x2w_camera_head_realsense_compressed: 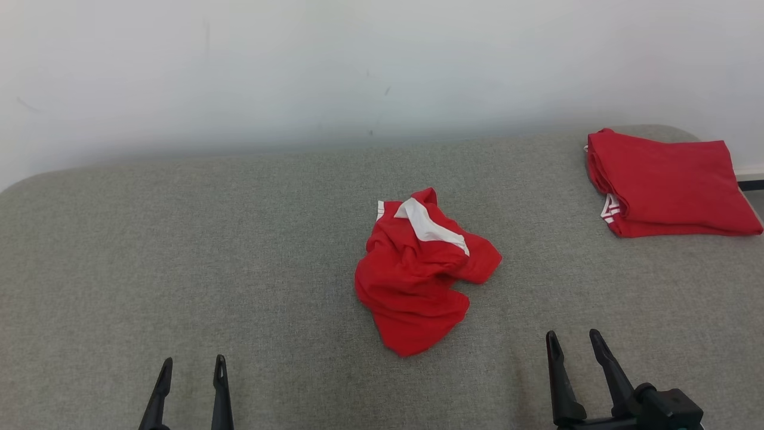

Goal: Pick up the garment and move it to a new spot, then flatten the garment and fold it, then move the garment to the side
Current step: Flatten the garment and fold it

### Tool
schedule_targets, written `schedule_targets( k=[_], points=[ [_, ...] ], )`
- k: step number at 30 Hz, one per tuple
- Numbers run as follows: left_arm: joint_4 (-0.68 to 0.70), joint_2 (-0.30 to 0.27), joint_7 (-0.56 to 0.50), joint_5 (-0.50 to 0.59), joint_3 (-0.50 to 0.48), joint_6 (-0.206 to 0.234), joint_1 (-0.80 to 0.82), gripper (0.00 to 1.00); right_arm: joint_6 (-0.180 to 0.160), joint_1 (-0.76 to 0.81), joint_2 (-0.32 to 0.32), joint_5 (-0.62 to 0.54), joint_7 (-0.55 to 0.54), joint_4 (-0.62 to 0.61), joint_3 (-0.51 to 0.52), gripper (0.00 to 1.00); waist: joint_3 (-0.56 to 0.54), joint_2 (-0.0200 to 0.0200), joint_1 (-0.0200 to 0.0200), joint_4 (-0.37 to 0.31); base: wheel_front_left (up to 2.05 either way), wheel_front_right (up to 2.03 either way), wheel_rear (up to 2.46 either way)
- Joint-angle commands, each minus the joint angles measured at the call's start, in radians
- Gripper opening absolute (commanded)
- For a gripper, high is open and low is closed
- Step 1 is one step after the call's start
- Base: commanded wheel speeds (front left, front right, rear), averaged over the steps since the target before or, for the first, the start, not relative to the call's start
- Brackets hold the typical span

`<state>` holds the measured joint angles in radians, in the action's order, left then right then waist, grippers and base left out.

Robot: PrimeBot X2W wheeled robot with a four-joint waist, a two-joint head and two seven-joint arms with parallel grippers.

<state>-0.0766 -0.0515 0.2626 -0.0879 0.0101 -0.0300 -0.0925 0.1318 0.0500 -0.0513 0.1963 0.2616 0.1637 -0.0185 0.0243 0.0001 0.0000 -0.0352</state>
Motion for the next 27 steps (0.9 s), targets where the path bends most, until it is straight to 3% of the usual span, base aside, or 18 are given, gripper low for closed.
schedule_targets(
  k=[1,27],
  points=[
    [0.004,0.002,0.003,0.001,0.001,0.004,-0.006,1.0,-0.003,0.004,0.002,0.003,0.004,0.001,-0.003,1.0,0.0,-0.0001,0.0,0.0,0.0,0.0,0.0],
    [-0.003,0.002,0.003,0.0,0.0,0.011,0.0,1.0,-0.003,0.003,0.002,-0.004,0.004,0.0,0.004,1.0,0.005,-0.0001,0.0,0.003,0.0,0.0,0.0]
  ],
)
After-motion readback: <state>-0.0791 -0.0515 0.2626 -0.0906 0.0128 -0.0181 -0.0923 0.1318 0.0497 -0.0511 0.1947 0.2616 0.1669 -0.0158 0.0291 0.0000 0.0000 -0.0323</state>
